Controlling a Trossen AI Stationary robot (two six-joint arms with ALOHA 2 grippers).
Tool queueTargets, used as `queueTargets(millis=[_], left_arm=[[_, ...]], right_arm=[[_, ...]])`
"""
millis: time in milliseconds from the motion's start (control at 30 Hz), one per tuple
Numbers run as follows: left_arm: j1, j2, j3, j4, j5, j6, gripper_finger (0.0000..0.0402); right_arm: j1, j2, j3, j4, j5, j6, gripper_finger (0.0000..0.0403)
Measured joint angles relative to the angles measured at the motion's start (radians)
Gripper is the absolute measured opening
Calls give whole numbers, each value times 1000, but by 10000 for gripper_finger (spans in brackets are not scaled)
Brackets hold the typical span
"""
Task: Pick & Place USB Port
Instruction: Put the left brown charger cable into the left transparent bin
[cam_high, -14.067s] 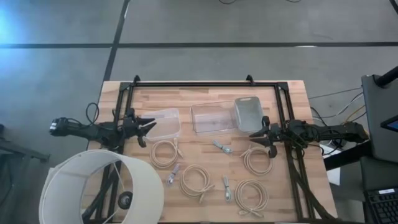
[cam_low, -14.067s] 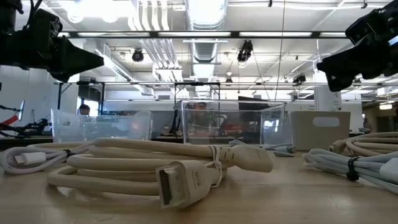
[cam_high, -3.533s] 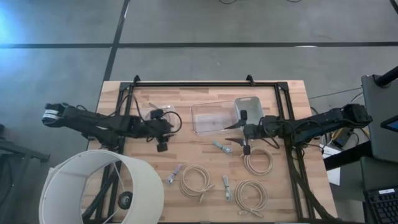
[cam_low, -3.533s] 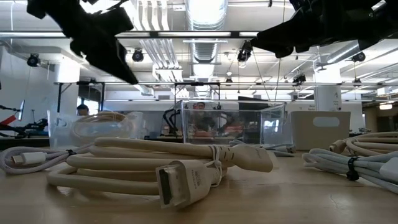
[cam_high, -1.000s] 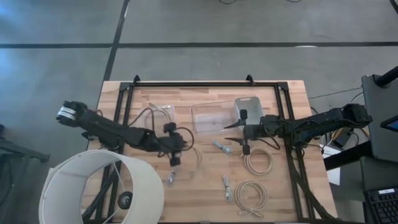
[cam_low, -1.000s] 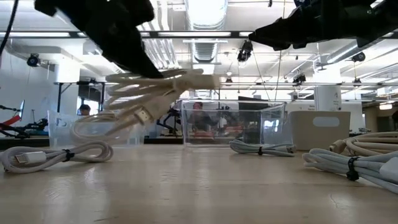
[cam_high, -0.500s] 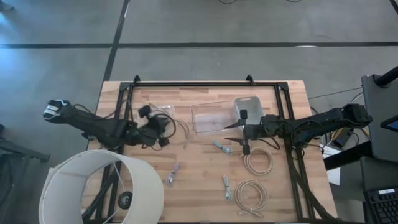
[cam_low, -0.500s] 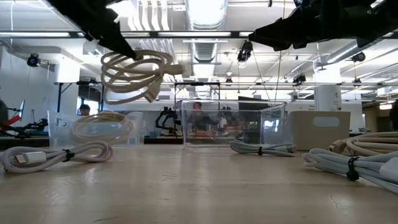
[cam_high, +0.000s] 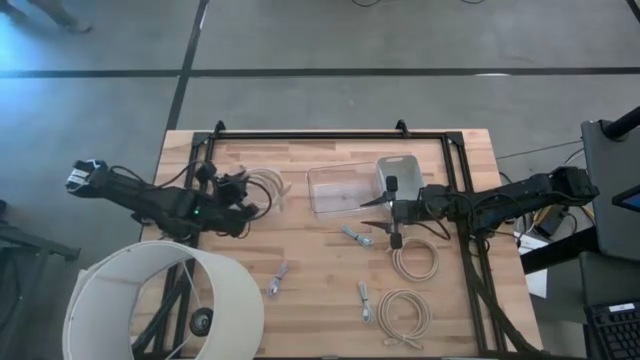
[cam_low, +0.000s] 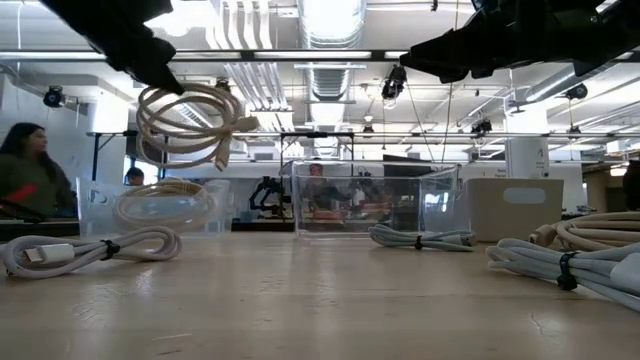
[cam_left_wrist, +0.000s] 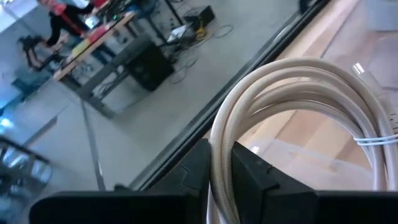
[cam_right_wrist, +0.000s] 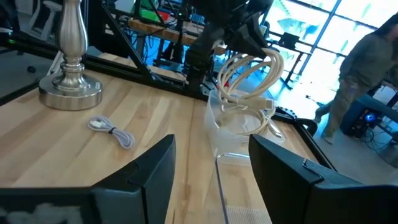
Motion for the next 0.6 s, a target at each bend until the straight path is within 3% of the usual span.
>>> queueTargets(millis=[200, 600], left_arm=[[0, 0, -54, -142, -16, -271, 51], [5, -2, -204, -140, -135, -480, 51]], right_arm=[[0, 0, 0, 0, 0, 0, 201], [0, 0, 0, 0, 0, 0, 201]])
